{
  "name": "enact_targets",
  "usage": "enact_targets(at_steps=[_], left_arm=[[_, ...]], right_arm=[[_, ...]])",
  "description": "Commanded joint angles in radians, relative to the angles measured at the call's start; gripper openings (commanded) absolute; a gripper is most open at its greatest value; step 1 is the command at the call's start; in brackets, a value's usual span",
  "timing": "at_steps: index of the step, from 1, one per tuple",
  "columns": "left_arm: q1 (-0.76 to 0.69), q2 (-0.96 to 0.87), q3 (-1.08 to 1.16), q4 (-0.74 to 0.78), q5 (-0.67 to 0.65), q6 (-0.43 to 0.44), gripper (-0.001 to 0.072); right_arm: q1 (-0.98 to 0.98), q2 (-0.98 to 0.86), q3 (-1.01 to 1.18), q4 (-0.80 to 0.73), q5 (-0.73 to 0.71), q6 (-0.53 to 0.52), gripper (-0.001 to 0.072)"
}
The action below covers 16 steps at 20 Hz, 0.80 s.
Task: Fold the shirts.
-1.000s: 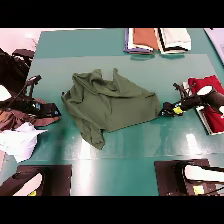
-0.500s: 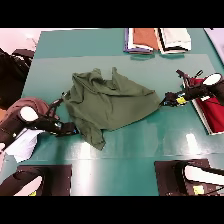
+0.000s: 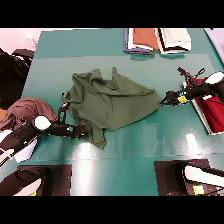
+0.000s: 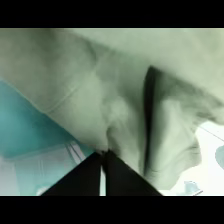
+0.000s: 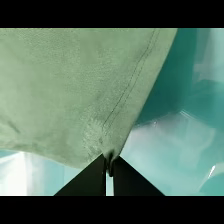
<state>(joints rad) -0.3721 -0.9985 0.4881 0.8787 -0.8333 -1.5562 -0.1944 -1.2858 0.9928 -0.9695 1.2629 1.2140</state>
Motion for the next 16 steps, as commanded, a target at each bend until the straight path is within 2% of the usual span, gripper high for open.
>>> enact_targets(at_steps=[1, 4, 6, 10, 13, 16], left_arm=[[0.001, 0.008, 0.068, 0.061, -0.027, -0.025, 0.0023], [0.088, 0.089, 0.285, 0.240, -0.130, -0.071, 0.0022], [0.163, 0.182, 0.496, 0.331, -0.182, -0.070, 0.0022], [0.225, 0.296, 1.014, 0.510, -0.198, -0.070, 0.0022], [0.225, 0.305, 1.366, 0.536, -0.196, -0.067, 0.0022], [0.225, 0.304, 1.550, 0.536, -0.162, -0.067, 0.0021]], right_arm=[[-0.008, 0.053, 0.006, 0.000, -0.016, 0.001, 0.0018], [-0.048, 0.150, 0.112, 0.001, 0.003, 0.001, 0.0018], [-0.074, 0.233, 0.233, 0.002, 0.003, 0.001, 0.0018], [-0.123, 0.395, 0.516, 0.001, -0.029, 0.010, 0.0018], [-0.186, 0.474, 0.698, 0.001, -0.037, 0.043, 0.0018], [-0.266, 0.513, 0.836, 0.001, -0.032, 0.060, 0.0018]])
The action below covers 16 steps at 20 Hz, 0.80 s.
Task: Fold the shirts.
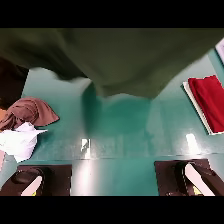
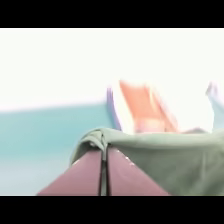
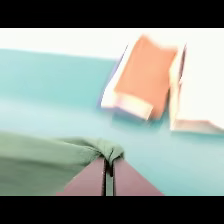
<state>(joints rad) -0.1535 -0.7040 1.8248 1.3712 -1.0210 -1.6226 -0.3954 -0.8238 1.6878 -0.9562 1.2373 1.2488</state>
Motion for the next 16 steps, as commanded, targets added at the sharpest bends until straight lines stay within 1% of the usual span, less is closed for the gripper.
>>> enact_targets(at_steps=[1, 3, 6, 8, 10, 12, 16], left_arm=[[0.007, 0.010, 0.235, 0.043, 0.041, 0.000, 0.0021], [0.007, 0.000, 0.235, 0.048, 0.041, 0.000, 0.0021], [0.007, -0.095, 0.233, 0.047, -0.047, 0.000, 0.0021], [0.007, -0.195, 0.229, 0.048, -0.113, 0.016, 0.0022], [0.007, -0.324, 0.203, 0.047, -0.169, 0.034, 0.0023], [0.007, -0.462, 0.159, 0.046, -0.194, 0.034, 0.0023], [0.007, -0.747, 0.103, 0.035, -0.221, 0.034, 0.0023]], right_arm=[[-0.092, 0.048, 0.183, -0.013, 0.001, 0.044, 0.0017], [-0.122, 0.011, 0.275, -0.012, 0.036, 0.066, 0.0017], [-0.125, -0.089, 0.403, -0.010, 0.102, 0.111, 0.0017], [-0.125, -0.163, 0.420, -0.004, 0.151, 0.124, 0.0017], [-0.107, -0.212, 0.338, -0.007, 0.153, 0.130, 0.0017], [-0.036, -0.283, 0.218, -0.052, 0.165, 0.131, 0.0017], [0.169, -0.470, 0.032, -0.314, 0.171, 0.146, 0.0017]])
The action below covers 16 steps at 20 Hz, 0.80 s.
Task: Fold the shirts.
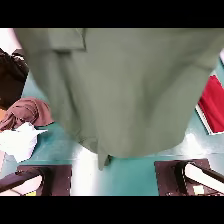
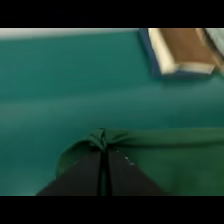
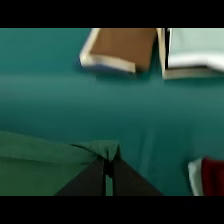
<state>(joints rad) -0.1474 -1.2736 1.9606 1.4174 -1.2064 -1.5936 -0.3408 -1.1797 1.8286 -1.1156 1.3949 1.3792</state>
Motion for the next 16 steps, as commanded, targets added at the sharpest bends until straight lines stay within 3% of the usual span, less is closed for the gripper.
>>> enact_targets(at_steps=[1, 5, 10, 12, 16], left_arm=[[0.001, -0.248, -0.034, -0.011, -0.035, 0.006, 0.0024], [0.001, -0.447, -0.034, -0.046, -0.006, 0.077, 0.0024], [0.001, -0.517, -0.034, -0.060, 0.062, 0.085, 0.0023], [0.001, -0.517, -0.034, -0.060, 0.027, 0.090, 0.0023], [0.001, -0.520, -0.037, -0.058, -0.094, 0.182, 0.0023]], right_arm=[[0.152, -0.175, -0.136, -0.200, 0.012, 0.018, 0.0017], [0.203, -0.407, -0.116, -0.220, -0.014, 0.035, 0.0017], [0.202, -0.578, 0.087, -0.214, -0.028, 0.057, 0.0017], [0.202, -0.588, 0.129, -0.215, -0.023, 0.055, 0.0017], [0.192, -0.576, 0.076, -0.223, 0.038, 0.041, 0.0017]])
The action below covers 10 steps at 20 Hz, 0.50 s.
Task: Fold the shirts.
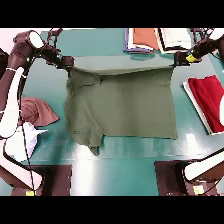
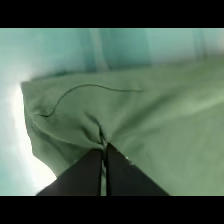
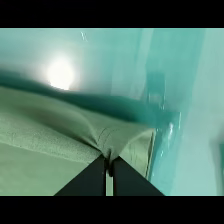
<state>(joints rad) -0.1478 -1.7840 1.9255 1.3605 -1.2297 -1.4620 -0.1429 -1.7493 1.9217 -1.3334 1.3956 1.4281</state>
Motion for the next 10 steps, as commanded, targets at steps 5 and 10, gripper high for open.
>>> enact_targets(at_steps=[5, 10], left_arm=[[0.001, -0.009, -0.124, -0.002, -0.084, 0.061, 0.0023], [0.001, -0.009, -0.275, -0.003, -0.072, 0.060, 0.0023]], right_arm=[[-0.010, 0.091, -0.291, -0.030, -0.051, -0.008, 0.0017], [-0.010, 0.152, -0.445, -0.028, -0.102, -0.008, 0.0018]])
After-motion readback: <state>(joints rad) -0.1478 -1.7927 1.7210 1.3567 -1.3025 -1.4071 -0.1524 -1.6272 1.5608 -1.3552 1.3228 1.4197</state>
